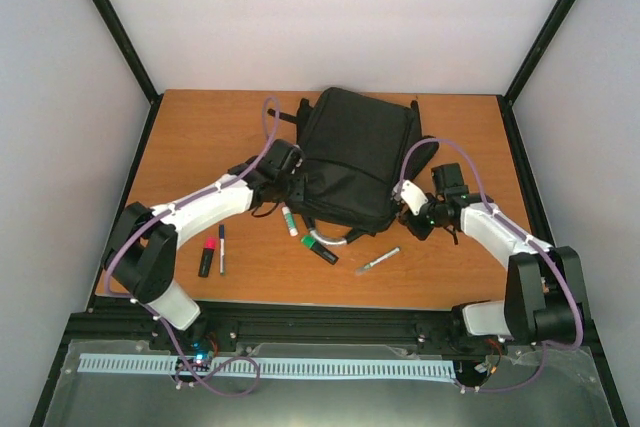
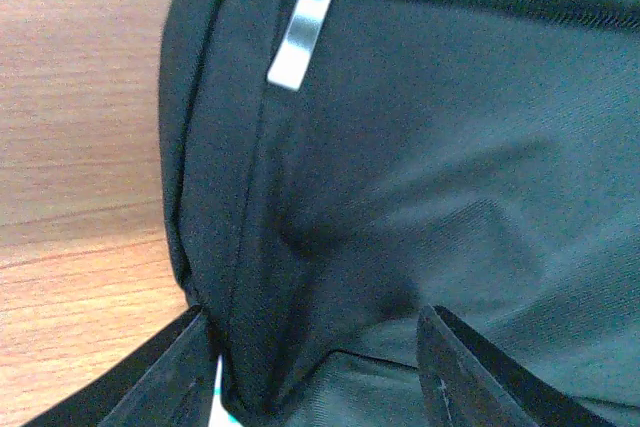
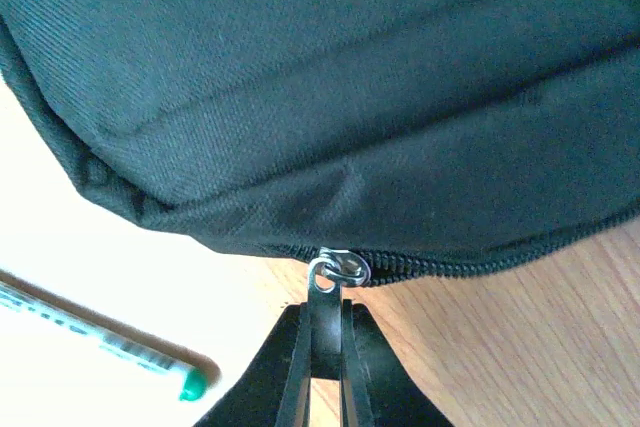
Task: Pack the student bag
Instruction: Zip the student bag at the center of the board.
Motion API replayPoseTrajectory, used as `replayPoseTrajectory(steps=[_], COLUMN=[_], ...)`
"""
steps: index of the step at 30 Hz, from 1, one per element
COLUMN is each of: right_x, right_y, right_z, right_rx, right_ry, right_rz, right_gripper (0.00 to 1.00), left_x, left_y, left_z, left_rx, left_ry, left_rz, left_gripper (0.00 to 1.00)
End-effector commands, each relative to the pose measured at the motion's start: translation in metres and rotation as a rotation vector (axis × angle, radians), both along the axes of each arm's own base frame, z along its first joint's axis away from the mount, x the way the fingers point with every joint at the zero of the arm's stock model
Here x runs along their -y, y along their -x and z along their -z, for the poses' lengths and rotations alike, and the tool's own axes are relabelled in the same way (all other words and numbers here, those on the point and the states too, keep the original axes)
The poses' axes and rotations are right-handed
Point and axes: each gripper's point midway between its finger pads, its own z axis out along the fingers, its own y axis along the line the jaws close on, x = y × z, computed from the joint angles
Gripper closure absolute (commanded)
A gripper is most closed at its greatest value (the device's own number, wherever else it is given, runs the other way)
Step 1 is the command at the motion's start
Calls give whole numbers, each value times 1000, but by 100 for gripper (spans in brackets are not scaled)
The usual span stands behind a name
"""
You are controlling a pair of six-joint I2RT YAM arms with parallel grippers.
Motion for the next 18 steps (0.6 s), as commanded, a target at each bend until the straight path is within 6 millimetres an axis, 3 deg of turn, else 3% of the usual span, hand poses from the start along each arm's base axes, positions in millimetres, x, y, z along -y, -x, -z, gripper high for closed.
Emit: replayPoseTrajectory(steps=[1, 6, 11, 15, 18], right_x=[-18, -29, -42, -52, -60], right_y=[-9, -17, -20, -16, -12], right_z=[-13, -18, -18, -18, -19], right_rx=[8, -8, -22, -37, -41], right_ry=[-50, -92, -95, -102, -103], right_rz=[-30, -45, -74, -102, -127], right_gripper=[97, 97, 97, 97, 97], left_x=[2, 24, 74, 111, 126], left_y=[-10, 22, 56, 69, 71], left_z=[-53, -52, -42, -42, -36], left_rx=[85, -50, -192, -253, -281], left_ry=[120, 320, 490, 571, 588], left_rz=[-95, -113, -72, -53, -60], left_gripper=[39, 33, 32, 31, 32])
